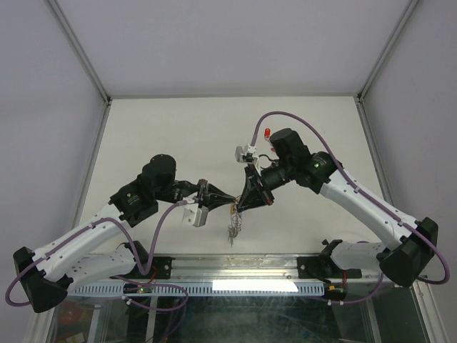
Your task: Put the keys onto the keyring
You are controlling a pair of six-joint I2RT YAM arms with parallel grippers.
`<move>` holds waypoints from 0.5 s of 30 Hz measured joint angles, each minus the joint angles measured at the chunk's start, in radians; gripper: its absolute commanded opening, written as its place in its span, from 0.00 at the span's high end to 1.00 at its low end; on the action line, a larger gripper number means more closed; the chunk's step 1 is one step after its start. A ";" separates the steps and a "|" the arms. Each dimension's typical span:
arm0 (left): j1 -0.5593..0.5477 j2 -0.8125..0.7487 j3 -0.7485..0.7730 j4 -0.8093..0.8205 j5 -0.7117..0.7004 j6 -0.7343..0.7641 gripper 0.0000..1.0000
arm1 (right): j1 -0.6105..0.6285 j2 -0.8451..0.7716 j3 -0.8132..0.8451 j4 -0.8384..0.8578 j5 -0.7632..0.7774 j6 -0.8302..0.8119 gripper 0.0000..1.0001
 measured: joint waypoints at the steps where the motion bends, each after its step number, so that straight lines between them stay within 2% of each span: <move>1: 0.000 0.000 0.000 0.000 0.000 0.002 1.00 | -0.006 0.000 0.000 0.000 0.000 0.000 1.00; 15: 0.000 0.000 0.000 -0.003 0.013 0.032 1.00 | -0.034 0.000 0.000 0.003 -0.003 0.005 1.00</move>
